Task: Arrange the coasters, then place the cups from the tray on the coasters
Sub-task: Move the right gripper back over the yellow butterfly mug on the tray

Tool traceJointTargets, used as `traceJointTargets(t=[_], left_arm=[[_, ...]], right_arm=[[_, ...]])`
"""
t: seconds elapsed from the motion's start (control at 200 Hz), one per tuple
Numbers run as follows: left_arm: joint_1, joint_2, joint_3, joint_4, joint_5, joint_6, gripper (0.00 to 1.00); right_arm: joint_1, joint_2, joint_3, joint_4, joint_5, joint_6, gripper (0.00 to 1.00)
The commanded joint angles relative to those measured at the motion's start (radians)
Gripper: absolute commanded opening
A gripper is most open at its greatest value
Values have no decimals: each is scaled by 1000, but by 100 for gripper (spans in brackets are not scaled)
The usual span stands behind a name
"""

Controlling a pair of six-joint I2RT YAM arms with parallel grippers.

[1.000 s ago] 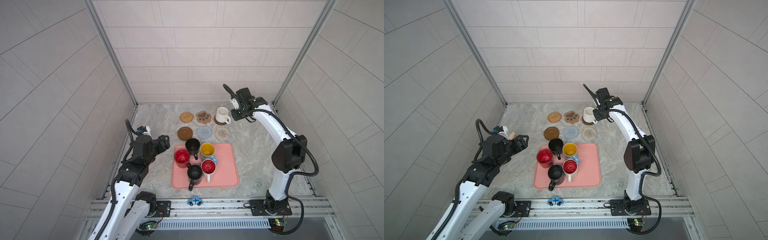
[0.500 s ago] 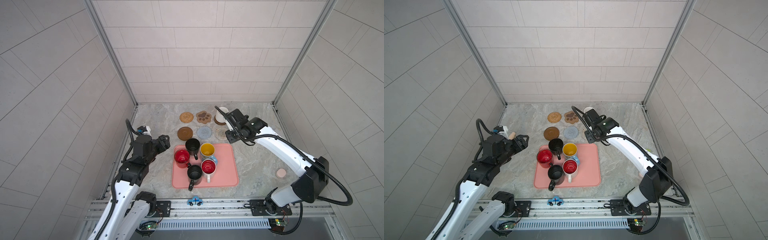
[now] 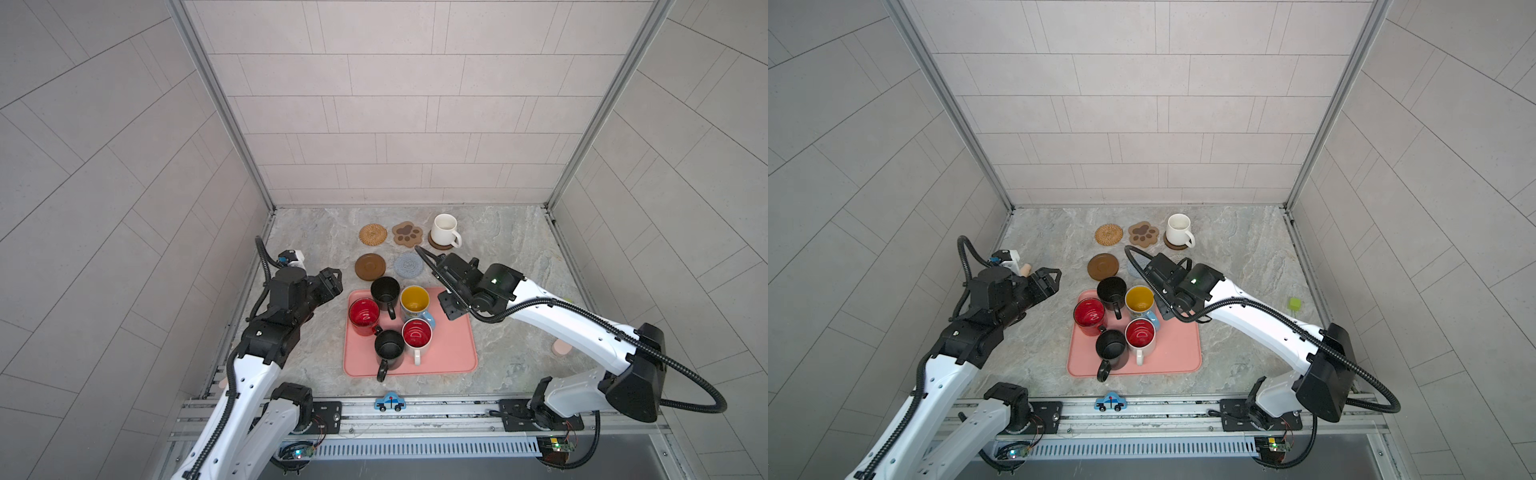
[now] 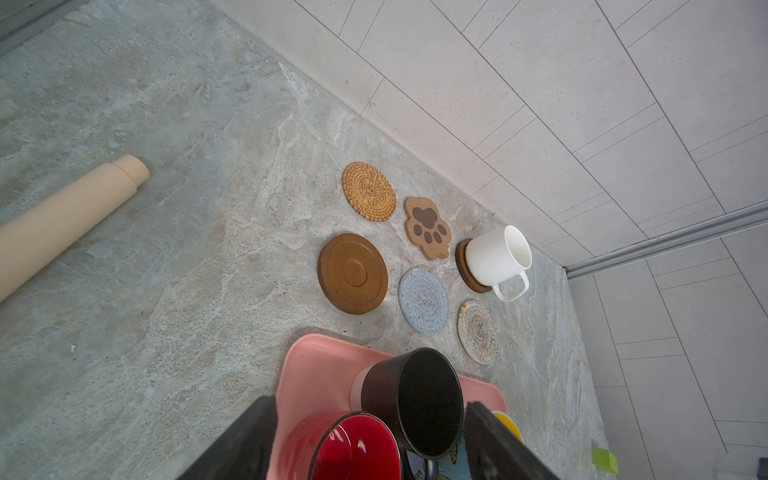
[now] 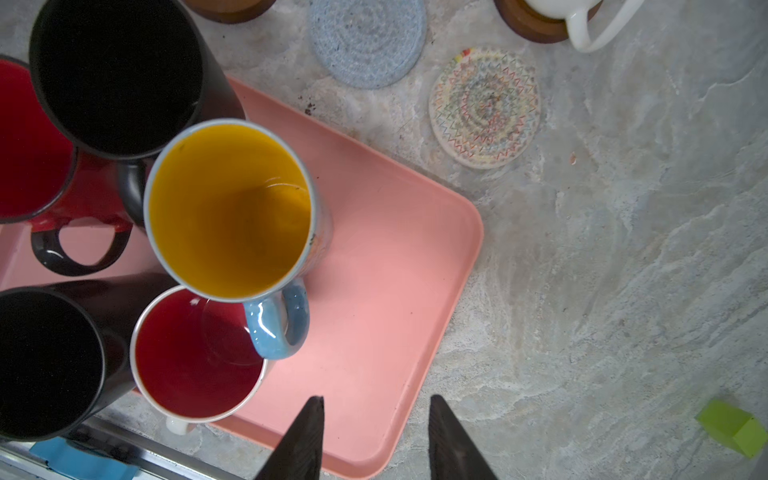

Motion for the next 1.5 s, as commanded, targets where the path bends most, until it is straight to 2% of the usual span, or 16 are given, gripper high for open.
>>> traceJointTargets(t=[0.0, 0.245, 0.54, 0.926, 1.496], left_arm=[[6, 6, -6, 22, 8, -12, 78], [5, 11, -11, 29, 11, -15, 78], [4, 3, -17, 26, 10, -18, 78], [5, -1, -17, 19, 11, -16, 78], [5, 4, -16, 19, 11, -18, 78]], right_arm=[[41, 15, -12, 8, 26, 73, 45], [90, 85, -21, 60, 26, 114, 45], [96, 150, -18, 103, 6, 125, 42], [104, 156, -44, 135, -27, 120, 40], [104, 209, -39, 121, 46, 160, 35]])
